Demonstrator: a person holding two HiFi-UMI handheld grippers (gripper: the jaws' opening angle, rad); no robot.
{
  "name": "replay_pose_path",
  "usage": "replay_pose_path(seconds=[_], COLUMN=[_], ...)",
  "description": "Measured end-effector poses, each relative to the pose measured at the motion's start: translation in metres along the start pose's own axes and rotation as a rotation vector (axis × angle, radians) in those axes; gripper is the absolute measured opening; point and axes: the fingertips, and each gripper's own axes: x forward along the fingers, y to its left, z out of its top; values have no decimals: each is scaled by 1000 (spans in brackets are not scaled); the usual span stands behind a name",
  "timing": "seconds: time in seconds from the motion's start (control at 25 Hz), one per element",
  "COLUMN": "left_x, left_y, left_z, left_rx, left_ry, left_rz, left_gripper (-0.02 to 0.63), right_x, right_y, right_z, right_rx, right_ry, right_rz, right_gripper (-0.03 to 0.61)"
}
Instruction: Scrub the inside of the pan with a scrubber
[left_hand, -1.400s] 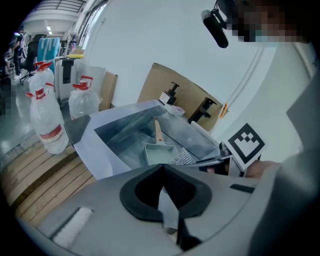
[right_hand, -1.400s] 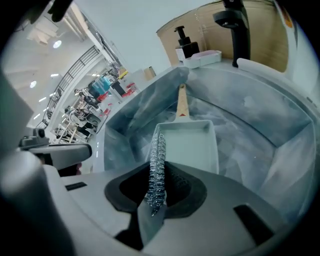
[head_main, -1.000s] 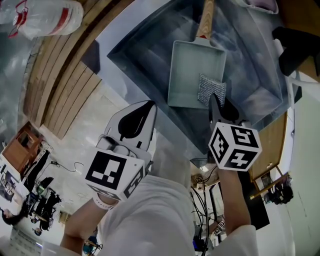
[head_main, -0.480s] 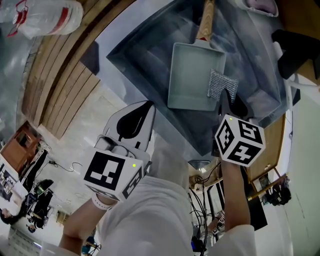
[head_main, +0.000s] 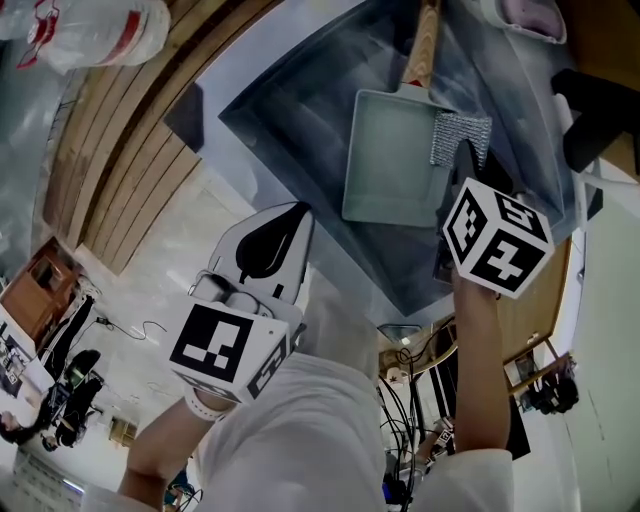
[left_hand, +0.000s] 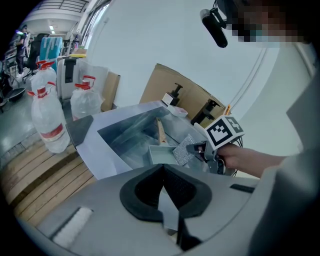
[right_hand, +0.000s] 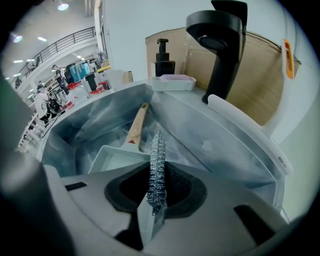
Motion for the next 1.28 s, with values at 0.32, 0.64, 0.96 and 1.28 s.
replay_pose_path(seconds=[0.32, 0.64, 0.96, 1.28], left_x=[2, 0, -4, -14], left_y=[1, 5, 11, 6], left_z=[-1, 0, 2, 8], left_rx=[-8, -13, -24, -14], left_ry=[1, 0, -13, -34], left_rz=[-4, 3, 15, 17], left_gripper=[5, 5, 5, 5], right_x=[5, 11, 17, 2], right_y=[7, 43, 92, 105], right_z=[12, 20, 29, 31], right_rx=[-44, -76, -111, -112], right_ry=[10, 12, 4, -45], right_rz=[75, 181, 265, 308], right_gripper=[63, 63, 63, 63])
